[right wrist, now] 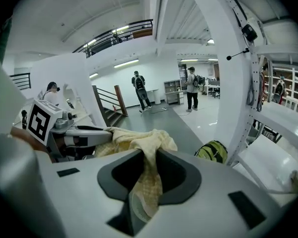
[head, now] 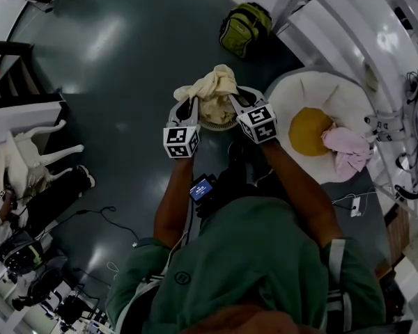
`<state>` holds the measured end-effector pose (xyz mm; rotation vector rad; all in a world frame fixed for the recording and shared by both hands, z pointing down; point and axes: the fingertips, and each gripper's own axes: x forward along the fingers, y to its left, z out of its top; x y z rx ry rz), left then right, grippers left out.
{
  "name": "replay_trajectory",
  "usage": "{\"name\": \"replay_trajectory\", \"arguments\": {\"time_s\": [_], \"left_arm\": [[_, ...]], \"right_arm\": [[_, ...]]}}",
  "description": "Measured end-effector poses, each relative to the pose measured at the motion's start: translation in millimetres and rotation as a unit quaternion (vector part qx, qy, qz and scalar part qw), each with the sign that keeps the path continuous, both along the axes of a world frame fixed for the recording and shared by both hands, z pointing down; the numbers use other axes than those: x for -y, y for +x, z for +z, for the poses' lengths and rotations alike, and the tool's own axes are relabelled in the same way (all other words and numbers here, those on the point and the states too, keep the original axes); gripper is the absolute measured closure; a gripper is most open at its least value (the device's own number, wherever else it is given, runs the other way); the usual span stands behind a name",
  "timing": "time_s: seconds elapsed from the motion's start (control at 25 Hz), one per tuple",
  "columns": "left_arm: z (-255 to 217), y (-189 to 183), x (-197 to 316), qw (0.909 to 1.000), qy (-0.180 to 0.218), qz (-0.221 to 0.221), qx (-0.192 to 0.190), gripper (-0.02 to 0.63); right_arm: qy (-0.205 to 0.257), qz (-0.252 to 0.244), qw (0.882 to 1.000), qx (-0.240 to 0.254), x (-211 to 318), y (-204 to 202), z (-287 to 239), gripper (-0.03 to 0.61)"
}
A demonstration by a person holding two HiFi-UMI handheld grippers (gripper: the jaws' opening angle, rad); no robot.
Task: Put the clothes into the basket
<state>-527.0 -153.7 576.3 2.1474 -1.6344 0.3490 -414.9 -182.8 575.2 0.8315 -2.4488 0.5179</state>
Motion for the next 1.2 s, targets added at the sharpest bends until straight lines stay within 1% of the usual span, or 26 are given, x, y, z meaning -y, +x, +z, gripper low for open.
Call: {"name": "replay_trajectory", "arguments": {"time_s": [0.2, 0.32, 0.68, 0.88, 1.2], "left_arm": [[5.9, -4.3, -2.4, 0.9999, -0.012, 0.007, -0.003, 0.575], [7.5, -6.4, -4.9, 0.9998, -0.014, 0.01, -0.005, 0.555], [-1.0, 1.7, 1.7, 0.9999, 0.002, 0.017, -0.001, 0.555], [-5.7, 9.6, 1.1, 0.9997, 0.007, 0.023, 0.0, 0.555], [-16.7, 32.4, 8.6, 0.9983, 0.017, 0.055, -0.007, 0.555]], "right_arm": [[-0.029, -0.007, 0.999, -0.018, -3.9, -6.6, 16.7, 0.502], [-0.042, -0.012, 0.999, -0.024, -9.6, -8.7, 24.2, 0.471], [-0.034, 0.0, 0.999, -0.023, -6.4, 3.5, 21.5, 0.471], [-0.029, 0.015, 0.999, -0.026, -8.7, 21.1, 20.3, 0.471], [-0.02, 0.054, 0.998, -0.03, -10.6, 53.0, 11.9, 0.471]]}}
